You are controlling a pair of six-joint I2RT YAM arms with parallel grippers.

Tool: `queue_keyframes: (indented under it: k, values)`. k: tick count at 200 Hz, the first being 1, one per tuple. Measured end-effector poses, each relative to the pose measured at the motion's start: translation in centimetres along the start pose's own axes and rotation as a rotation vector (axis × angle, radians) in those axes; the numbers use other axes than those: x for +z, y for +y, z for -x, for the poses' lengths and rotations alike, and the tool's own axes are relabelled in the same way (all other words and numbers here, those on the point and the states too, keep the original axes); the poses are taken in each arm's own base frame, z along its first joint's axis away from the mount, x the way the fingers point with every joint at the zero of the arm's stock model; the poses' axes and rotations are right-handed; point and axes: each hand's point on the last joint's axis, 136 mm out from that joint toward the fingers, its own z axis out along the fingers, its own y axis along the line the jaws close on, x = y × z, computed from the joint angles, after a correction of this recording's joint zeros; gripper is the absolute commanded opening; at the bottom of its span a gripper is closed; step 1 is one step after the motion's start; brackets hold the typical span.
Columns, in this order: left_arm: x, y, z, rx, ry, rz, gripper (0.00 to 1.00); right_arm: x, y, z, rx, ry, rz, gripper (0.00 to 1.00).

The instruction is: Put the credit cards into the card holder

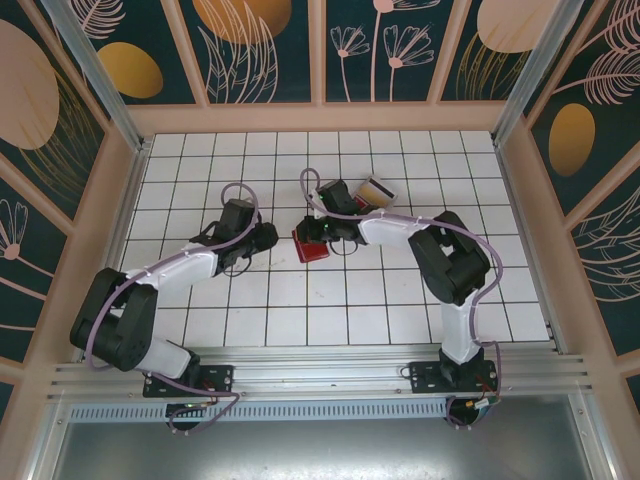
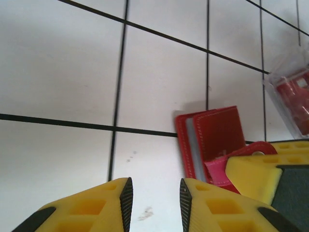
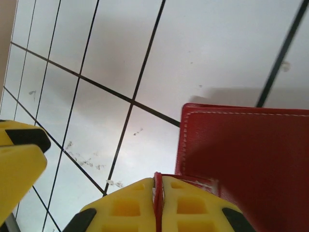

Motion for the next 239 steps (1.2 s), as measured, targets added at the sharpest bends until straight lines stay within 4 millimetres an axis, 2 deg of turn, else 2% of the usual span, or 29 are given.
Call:
queue_keyframes:
  k: [16,50,70,90,138,166,202,223,239]
  values:
    - [0.0,0.0,0.1,0.001,-0.004,-0.003,0.35,0.2,0.5,-0.3,-0.007,0.013,0.008,0.36]
    - [-0.3,-1.0,0.5,0.009,-0.014,-0.045,0.35,0.0,1.0,-0.2,-0.019,0.023,0.018,0.42]
    - [-0.3,-1.4,0.4,0.019,-0.009,-0.065,0.35,-0.6,0.9,0.1,-0.011,0.02,0.019,0.5]
    - [-0.4,-1.7,0.4,0.033,-0.005,-0.078,0.35,-2.0,1.3,1.1,-0.01,-0.008,0.025,0.56]
    - [-1.3,-3.0,1.9,0.064,-0.045,-0.109,0.35,-7.1,1.5,4.9,0.0,-0.129,0.053,0.58]
    - [-1.9,-4.0,2.9,0.08,-0.07,-0.135,0.34,-8.5,-0.3,5.2,0.051,-0.151,0.054,0.57]
    - [-2.3,-5.7,3.4,0.097,-0.072,-0.201,0.31,-8.6,-3.7,4.3,0.111,-0.134,-0.003,0.53]
    - [-2.2,-7.2,3.5,0.118,-0.057,-0.242,0.3,-7.3,-5.0,3.5,0.133,-0.104,-0.02,0.47]
    - [-1.5,-8.6,3.3,0.141,-0.036,-0.265,0.29,-5.7,-6.1,2.1,0.152,-0.057,-0.028,0.42]
